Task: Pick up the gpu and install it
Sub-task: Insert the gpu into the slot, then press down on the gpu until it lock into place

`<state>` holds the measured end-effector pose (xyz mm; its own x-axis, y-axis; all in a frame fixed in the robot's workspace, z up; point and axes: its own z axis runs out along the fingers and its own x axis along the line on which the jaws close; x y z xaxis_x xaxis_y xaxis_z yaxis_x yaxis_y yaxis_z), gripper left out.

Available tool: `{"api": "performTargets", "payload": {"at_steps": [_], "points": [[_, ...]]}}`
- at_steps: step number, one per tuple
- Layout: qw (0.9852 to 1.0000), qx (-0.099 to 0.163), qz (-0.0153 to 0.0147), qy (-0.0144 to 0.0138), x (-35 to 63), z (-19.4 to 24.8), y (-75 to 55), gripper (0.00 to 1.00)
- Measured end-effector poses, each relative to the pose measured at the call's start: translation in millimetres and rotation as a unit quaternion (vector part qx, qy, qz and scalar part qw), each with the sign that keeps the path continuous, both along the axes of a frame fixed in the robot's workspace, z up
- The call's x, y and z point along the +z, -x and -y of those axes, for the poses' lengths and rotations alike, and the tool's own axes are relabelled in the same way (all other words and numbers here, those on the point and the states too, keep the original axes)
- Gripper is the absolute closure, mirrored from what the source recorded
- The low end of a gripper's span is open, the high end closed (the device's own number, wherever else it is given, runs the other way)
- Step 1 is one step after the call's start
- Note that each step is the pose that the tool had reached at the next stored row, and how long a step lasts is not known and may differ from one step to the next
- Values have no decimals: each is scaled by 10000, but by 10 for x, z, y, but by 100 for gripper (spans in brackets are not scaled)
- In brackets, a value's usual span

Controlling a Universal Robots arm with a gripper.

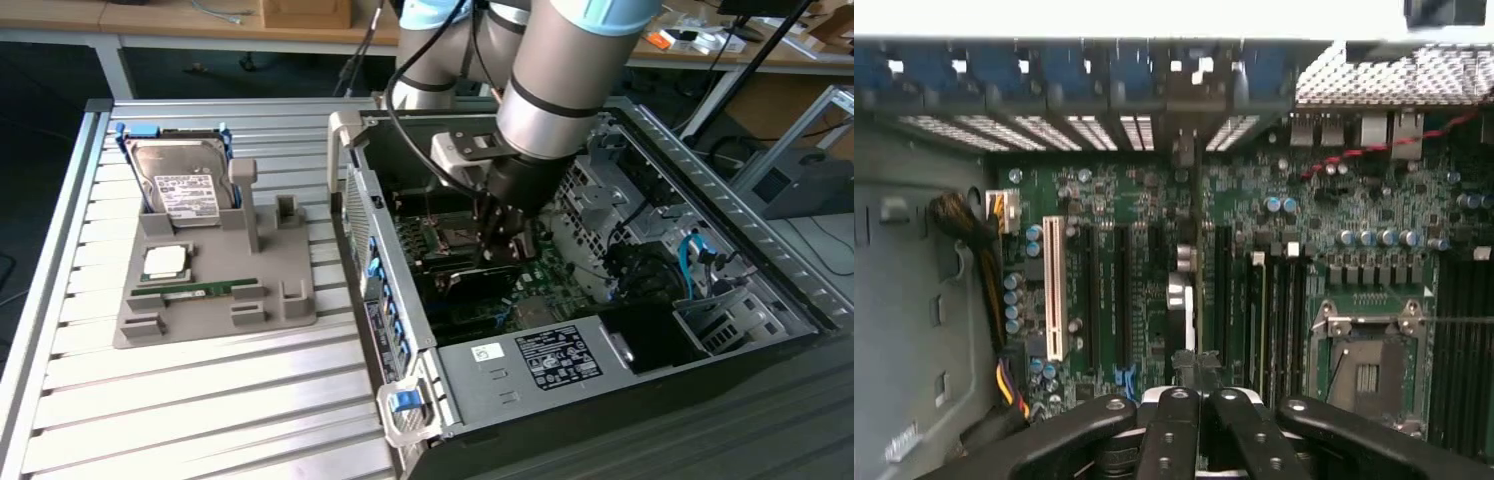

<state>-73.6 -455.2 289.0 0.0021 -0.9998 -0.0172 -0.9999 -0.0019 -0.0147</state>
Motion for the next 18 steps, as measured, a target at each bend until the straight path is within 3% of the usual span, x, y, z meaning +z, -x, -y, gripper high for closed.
{"api": "performTargets", "payload": {"at_steps": [6, 18], "points": [[10000, 9, -55, -1, -9, 0, -220, 90], [10000, 10, -58, 0, -9, 0, -250, 90]]}}
